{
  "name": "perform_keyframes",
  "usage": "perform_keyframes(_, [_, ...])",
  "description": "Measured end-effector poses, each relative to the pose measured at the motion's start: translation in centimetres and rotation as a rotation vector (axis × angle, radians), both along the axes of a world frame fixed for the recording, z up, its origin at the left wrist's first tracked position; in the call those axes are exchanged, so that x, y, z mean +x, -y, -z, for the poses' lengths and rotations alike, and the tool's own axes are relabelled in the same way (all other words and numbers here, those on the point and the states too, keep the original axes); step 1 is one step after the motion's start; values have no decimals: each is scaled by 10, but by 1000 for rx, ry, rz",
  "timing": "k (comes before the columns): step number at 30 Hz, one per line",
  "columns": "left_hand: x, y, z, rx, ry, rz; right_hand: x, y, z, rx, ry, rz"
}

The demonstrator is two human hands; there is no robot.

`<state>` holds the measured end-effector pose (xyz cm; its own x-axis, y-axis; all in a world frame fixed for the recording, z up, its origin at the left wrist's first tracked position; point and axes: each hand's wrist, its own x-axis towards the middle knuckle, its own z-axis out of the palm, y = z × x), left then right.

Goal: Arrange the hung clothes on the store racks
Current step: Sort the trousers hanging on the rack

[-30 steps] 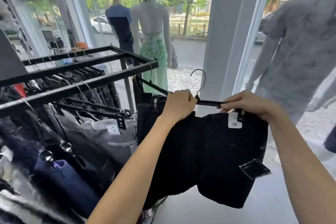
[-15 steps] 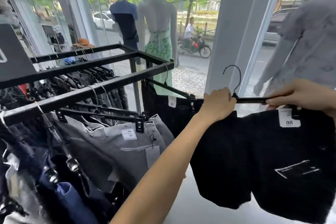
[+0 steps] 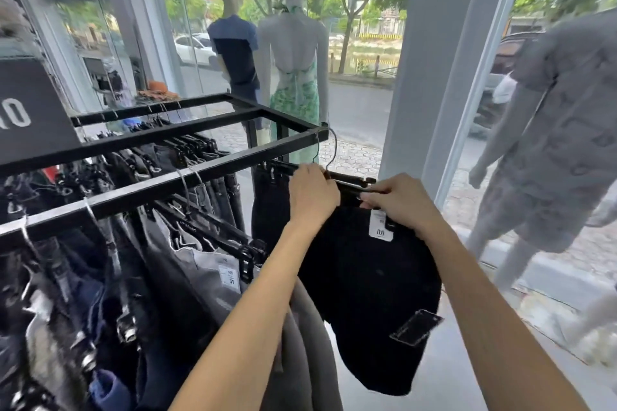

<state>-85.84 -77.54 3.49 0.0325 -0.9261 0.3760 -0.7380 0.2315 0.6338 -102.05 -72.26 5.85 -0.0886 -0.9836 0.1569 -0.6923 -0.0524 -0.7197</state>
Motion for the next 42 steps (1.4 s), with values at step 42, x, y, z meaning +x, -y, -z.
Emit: perform_keyframes(42, [288, -243, 4, 142, 193, -675, 318, -119, 48, -143, 122, -814])
